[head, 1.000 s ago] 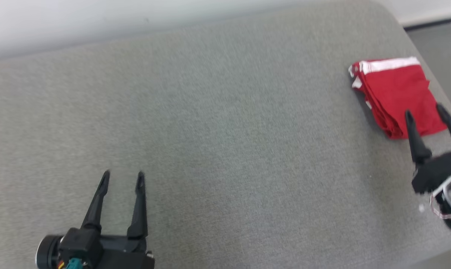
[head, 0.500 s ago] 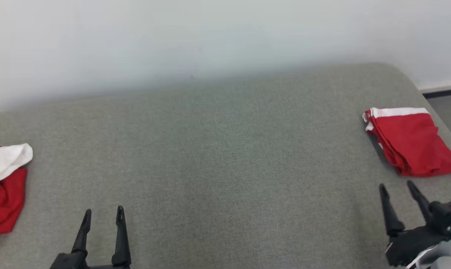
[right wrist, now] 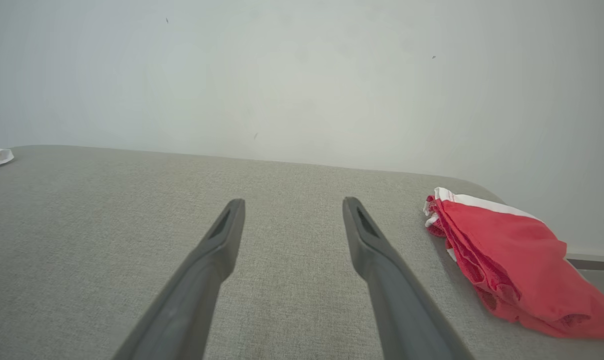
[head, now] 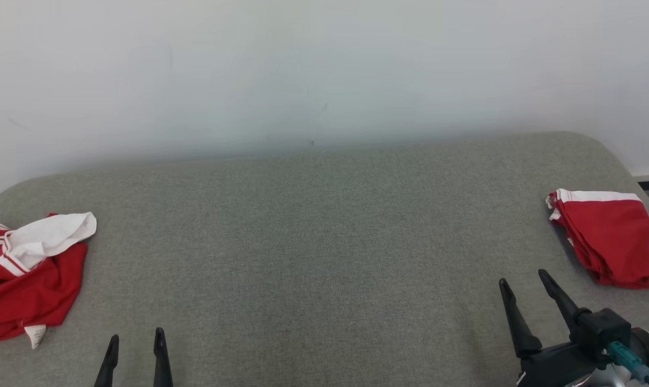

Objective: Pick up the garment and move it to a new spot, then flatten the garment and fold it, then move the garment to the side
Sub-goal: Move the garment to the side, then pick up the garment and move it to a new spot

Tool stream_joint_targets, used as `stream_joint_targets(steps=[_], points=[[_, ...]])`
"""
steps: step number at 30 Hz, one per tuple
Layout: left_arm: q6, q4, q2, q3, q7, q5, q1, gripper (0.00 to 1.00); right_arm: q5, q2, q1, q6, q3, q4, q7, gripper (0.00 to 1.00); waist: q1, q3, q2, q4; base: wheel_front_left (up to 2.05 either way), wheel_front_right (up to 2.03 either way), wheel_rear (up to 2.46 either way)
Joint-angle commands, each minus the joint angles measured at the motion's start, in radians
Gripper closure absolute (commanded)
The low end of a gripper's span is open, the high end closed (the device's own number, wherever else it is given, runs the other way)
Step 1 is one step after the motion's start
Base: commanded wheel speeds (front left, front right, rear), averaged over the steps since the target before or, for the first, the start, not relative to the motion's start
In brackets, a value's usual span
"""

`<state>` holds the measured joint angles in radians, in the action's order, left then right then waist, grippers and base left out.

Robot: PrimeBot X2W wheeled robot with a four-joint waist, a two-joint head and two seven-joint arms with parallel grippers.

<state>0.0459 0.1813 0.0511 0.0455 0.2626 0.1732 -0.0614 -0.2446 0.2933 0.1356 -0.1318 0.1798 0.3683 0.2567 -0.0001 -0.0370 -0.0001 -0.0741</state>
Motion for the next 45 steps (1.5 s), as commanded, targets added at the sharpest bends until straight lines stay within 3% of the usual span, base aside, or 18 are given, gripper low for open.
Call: stream_joint_targets(steps=[1,16,35,45], points=[[0.004,0.005,-0.001,0.006,0.003,0.005,-0.008,0.0,0.008,-0.009,-0.018,0.003,-0.005,-0.008,0.004,0.0,0.0001,-0.013,0.0001,0.014,0.0,0.0,0.0],[0.025,0.047,-0.001,0.039,0.003,0.009,0.001,0.0,0.006,-0.107,-0.094,0.003,-0.072,-0.056,0.008,0.0,0.0001,-0.023,0.0001,0.015,0.0,0.0,0.0],[0.04,0.049,-0.001,0.041,0.003,-0.006,0.018,0.0,0.022,-0.131,-0.108,0.003,-0.098,-0.085,0.009,0.0,0.0001,-0.009,0.0001,0.008,0.0,0.0,0.0],[0.03,0.048,-0.001,0.034,0.003,-0.003,0.025,0.0,0.023,-0.128,-0.114,0.003,-0.095,-0.092,0.009,0.0,0.0001,-0.009,0.0001,0.078,0.0,0.0,0.0]])
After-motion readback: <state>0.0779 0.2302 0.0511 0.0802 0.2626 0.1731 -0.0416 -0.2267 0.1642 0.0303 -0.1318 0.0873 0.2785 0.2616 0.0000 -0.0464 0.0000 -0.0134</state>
